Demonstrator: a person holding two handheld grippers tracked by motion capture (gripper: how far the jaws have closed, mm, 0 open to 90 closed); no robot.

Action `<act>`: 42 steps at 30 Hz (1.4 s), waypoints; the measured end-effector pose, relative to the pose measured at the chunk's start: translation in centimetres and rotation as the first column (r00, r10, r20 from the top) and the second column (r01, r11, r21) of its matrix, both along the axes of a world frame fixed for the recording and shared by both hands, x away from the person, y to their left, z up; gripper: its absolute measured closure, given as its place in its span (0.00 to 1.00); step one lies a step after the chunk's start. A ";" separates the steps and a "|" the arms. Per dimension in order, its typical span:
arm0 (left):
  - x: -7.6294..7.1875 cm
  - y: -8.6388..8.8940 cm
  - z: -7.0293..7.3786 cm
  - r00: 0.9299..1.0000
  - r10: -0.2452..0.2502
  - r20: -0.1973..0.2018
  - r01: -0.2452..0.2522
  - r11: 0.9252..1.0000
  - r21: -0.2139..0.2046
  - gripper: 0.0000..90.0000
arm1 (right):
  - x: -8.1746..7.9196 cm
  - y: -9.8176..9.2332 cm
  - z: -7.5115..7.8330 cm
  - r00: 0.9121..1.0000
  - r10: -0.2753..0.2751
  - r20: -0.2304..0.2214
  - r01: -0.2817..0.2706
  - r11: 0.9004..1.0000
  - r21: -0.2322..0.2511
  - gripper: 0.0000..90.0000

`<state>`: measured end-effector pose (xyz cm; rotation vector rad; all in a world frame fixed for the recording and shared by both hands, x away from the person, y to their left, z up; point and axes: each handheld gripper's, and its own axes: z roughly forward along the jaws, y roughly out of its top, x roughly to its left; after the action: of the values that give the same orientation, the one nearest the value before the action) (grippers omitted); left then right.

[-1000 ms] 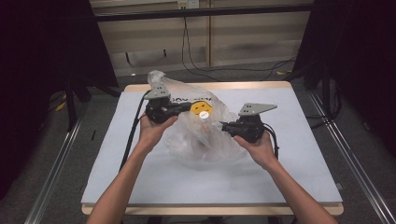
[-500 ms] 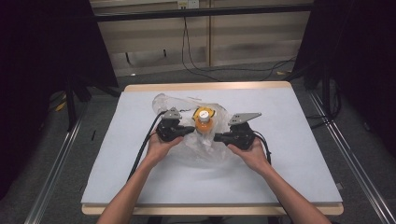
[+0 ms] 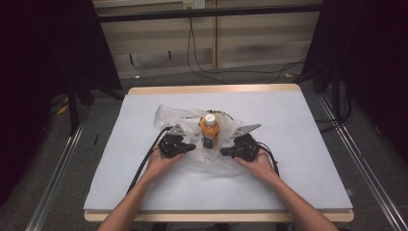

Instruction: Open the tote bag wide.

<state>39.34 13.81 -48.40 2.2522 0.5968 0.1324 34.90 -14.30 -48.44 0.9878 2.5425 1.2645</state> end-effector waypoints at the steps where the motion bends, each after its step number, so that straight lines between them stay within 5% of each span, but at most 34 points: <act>1: -0.2 0.2 0.2 1.000 -0.009 0.013 0.009 0.999 0.039 1.00 | -0.1 -0.1 -0.1 1.000 -0.001 -0.006 0.000 1.000 -0.019 1.00; 5: -1.1 1.6 0.5 0.999 -0.023 0.024 0.021 0.997 0.072 1.00 | -0.3 -0.9 -0.3 1.000 -0.006 -0.015 0.005 0.999 -0.043 1.00; 16: -1.8 5.3 0.4 0.999 0.025 0.027 -0.026 0.998 0.056 1.00 | -1.2 -5.5 0.0 0.997 -0.082 0.002 0.082 0.991 -0.102 1.00; 26: -2.5 8.0 0.3 0.998 0.056 0.031 -0.058 0.997 0.047 1.00 | -1.8 -6.6 0.2 0.995 -0.094 0.021 0.096 0.987 -0.132 1.00; 34: -2.9 8.7 -0.1 0.995 0.096 0.002 -0.096 0.995 -0.028 1.00 | -2.3 -7.4 0.1 0.993 -0.118 0.011 0.118 0.991 -0.069 1.00; 38: -3.7 8.2 1.3 0.996 0.078 0.030 -0.076 0.994 -0.073 1.00 | -3.0 -7.3 1.9 0.992 -0.113 0.063 0.112 0.993 0.024 1.00; 42: -4.7 7.8 2.0 0.998 0.053 0.038 -0.050 0.995 -0.092 1.00 | -3.7 -7.4 2.9 0.991 -0.112 0.079 0.108 0.993 0.056 1.00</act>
<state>34.67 21.64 -46.40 2.1423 0.6271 0.1732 31.24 -21.70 -45.56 1.0481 2.3715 1.3176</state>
